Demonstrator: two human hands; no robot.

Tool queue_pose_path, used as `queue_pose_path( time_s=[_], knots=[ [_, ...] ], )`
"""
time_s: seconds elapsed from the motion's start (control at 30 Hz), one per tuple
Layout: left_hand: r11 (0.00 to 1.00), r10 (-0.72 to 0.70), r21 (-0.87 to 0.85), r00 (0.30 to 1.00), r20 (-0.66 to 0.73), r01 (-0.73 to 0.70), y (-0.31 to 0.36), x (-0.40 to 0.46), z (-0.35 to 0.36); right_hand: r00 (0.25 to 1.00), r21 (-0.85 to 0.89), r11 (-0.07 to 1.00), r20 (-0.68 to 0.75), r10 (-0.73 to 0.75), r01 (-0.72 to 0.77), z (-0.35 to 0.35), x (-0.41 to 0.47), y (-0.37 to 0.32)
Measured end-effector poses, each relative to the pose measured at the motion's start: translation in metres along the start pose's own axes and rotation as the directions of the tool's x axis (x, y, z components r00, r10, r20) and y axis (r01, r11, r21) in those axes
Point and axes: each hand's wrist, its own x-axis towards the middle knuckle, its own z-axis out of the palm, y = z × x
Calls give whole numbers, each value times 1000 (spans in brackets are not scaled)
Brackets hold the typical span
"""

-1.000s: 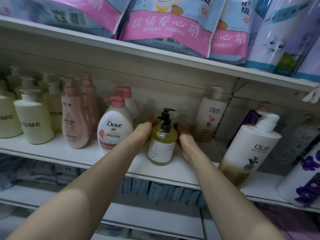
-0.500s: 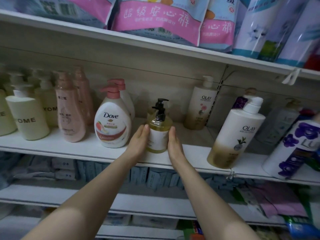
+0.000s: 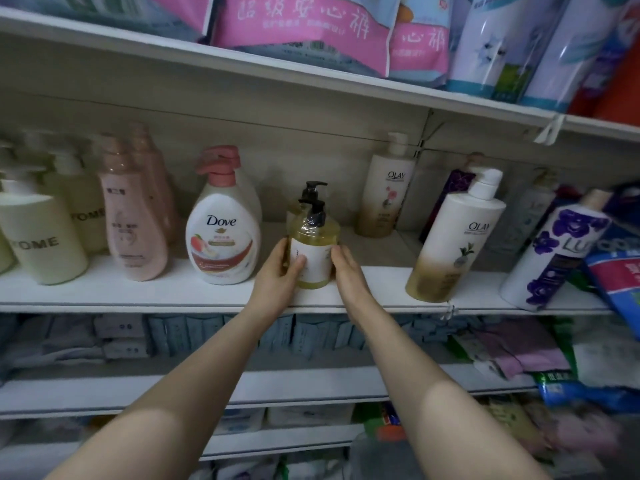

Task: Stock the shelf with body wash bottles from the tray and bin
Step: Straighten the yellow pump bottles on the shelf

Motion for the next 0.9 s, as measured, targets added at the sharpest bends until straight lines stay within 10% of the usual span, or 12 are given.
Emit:
queue_pose_path(
  time_s=[0.57, 0.9],
  knots=[
    [998, 47, 39, 997, -54, -45, -6, 6, 0, 1000, -160, 987, 25, -15, 19, 0, -13, -1],
    [928, 327, 280, 897, -298, -245, -5, -23, 22, 976, -296, 936, -48, -214, 191, -43, -42, 13]
  ],
)
